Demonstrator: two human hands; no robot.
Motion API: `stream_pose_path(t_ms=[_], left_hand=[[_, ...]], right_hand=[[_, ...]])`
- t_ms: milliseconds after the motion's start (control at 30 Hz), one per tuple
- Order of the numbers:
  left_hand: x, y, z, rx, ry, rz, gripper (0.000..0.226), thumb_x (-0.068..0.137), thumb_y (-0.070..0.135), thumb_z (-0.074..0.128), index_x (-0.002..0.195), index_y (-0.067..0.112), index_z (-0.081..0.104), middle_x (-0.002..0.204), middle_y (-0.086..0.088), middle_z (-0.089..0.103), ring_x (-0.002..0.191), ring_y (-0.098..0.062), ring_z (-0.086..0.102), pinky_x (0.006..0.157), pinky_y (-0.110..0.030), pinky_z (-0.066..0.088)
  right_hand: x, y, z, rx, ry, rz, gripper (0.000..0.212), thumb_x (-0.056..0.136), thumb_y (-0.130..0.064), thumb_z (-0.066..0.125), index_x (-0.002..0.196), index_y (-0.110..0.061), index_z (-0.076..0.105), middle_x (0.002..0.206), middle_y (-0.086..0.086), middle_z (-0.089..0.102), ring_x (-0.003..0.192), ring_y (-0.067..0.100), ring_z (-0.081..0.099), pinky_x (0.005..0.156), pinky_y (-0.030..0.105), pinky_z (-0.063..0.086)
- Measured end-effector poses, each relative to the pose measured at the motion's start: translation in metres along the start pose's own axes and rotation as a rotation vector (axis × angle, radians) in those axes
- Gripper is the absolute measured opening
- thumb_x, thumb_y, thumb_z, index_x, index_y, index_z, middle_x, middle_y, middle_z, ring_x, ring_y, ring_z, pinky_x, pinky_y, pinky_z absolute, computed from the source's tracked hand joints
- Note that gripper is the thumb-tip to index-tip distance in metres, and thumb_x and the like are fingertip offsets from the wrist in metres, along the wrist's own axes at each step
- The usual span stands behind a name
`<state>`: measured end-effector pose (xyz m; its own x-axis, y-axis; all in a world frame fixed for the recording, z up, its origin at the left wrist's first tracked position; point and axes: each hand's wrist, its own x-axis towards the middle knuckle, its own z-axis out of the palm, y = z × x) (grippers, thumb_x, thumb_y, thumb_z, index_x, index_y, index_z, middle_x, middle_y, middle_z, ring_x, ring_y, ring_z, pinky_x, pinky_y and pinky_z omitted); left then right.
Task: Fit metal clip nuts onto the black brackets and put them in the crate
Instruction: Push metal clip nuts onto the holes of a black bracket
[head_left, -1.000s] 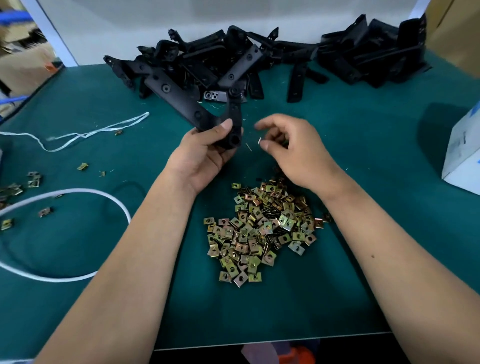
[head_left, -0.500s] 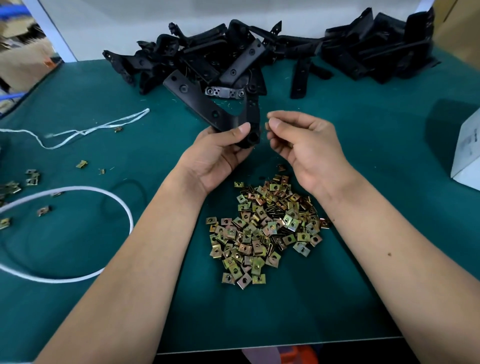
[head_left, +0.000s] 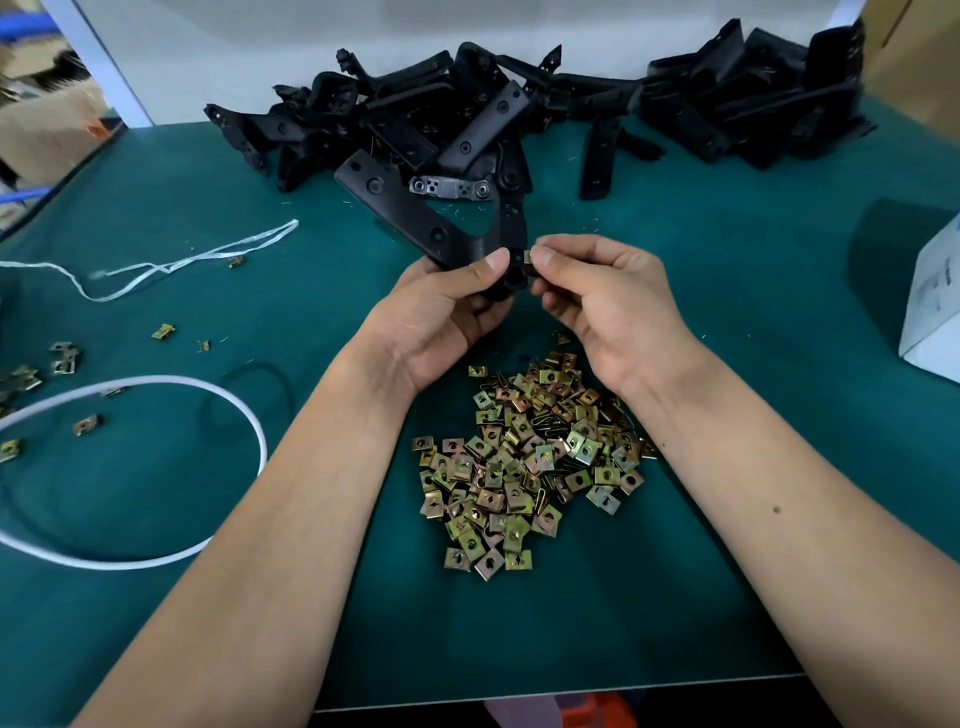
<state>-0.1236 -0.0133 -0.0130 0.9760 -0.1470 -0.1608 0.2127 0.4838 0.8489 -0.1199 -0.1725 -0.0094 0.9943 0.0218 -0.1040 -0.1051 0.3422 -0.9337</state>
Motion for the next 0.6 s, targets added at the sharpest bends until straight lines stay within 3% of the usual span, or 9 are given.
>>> stream_pose_path(t_ms=[300, 600], left_hand=[[-0.0022, 0.0007, 0.0011, -0.019, -0.023, -0.023, 0.011, 0.094, 0.003, 0.064, 0.101, 0.011, 0.064, 0.082, 0.001, 0.074, 0.067, -0.007, 0.068, 0.071, -0.025, 0.060], [-0.0009, -0.0024, 0.0023, 0.133, 0.017, 0.020, 0.022, 0.088, 0.006, 0.071, 0.108, 0.012, 0.067, 0.101, -0.003, 0.075, 0.094, -0.017, 0.072, 0.075, -0.026, 0.059]], right_hand=[[0.0002, -0.0045, -0.0030, 0.025, -0.053, 0.026, 0.022, 0.085, 0.003, 0.075, 0.092, -0.016, 0.068, 0.074, -0.003, 0.070, 0.063, 0.010, 0.063, 0.058, 0.020, 0.042], [-0.0009, -0.0023, -0.0029, -0.070, -0.092, 0.006, 0.021, 0.087, 0.002, 0.073, 0.093, -0.018, 0.067, 0.064, -0.009, 0.064, 0.063, 0.004, 0.058, 0.053, 0.018, 0.036]])
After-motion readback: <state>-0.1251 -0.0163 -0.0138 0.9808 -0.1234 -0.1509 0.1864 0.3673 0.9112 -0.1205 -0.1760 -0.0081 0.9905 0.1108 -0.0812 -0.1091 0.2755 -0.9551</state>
